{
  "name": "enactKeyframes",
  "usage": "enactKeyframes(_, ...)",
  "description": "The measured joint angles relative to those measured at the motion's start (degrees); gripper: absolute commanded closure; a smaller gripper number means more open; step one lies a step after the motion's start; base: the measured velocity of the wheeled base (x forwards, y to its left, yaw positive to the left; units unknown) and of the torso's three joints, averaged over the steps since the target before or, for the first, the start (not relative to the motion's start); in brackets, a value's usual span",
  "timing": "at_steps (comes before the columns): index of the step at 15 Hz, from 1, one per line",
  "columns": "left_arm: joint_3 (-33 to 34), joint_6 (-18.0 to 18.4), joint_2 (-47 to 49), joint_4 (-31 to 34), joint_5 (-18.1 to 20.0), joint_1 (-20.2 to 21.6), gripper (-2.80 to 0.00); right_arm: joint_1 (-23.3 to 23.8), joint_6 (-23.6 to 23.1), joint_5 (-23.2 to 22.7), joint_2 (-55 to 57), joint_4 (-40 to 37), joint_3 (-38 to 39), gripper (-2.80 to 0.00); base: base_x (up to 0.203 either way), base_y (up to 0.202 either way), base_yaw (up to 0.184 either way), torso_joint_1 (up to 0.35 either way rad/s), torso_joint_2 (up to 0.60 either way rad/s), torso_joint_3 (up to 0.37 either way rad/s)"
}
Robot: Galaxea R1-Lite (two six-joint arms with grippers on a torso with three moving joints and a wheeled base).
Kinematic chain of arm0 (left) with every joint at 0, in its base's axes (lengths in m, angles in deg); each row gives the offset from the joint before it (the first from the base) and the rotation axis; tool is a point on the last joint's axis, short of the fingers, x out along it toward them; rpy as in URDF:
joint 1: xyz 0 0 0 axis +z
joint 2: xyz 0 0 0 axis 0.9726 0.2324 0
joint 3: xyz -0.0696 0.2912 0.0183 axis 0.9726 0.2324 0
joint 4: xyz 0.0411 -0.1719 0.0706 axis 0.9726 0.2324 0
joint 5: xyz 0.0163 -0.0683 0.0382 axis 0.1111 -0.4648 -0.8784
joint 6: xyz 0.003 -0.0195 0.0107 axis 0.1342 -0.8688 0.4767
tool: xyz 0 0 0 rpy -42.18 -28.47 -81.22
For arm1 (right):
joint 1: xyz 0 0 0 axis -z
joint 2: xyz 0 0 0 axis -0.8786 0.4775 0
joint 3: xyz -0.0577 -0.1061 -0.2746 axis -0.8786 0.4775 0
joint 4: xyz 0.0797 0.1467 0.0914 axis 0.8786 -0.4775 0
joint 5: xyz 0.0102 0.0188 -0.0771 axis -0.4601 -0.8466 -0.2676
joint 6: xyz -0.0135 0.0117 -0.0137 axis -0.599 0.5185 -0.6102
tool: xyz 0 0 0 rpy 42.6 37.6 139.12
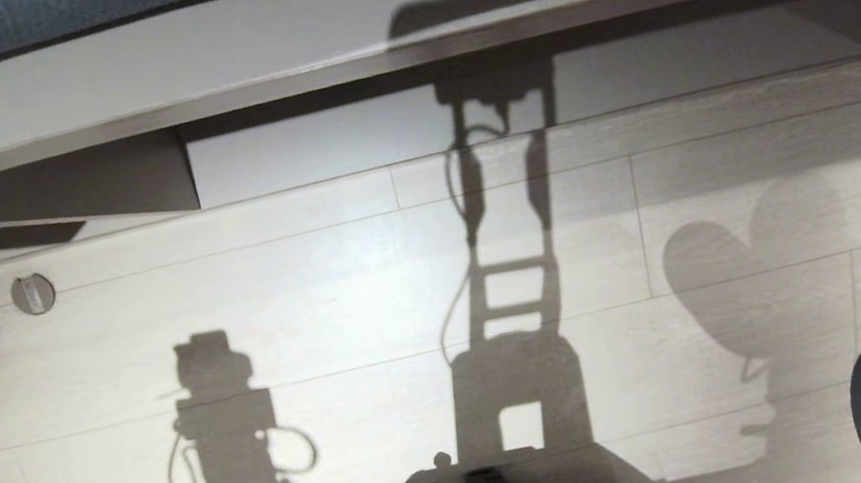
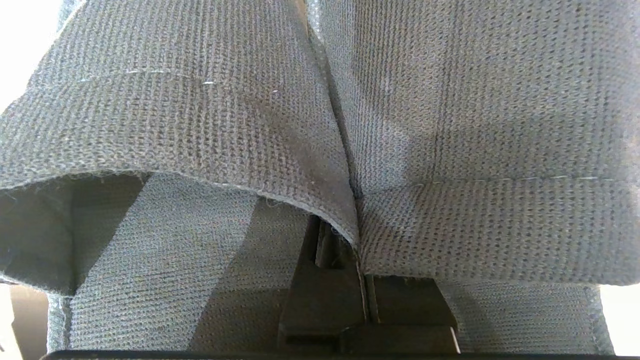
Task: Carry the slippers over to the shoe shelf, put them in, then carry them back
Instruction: Place the slippers into the shoe cabinet
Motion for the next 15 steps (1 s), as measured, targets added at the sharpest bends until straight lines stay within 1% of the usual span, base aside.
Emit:
enactKeyframes(4, 0.00, -0.04, 0.01, 0.00, 0.00, 0.00, 0.00, 0.00, -0.06, 0.02, 0.00, -0.02, 0.00, 0.00, 0.000, 0.000, 0.000, 0.003, 0.00, -0.101)
enactKeyframes(15, 0.00, -0.04, -0.04, 0.02, 0.01, 0.00, 0.00, 0.00, -0.06, 0.00, 0.02, -0.02, 0.02, 0.00, 0.000, 0.000, 0.000, 0.000, 0.00, 0.000)
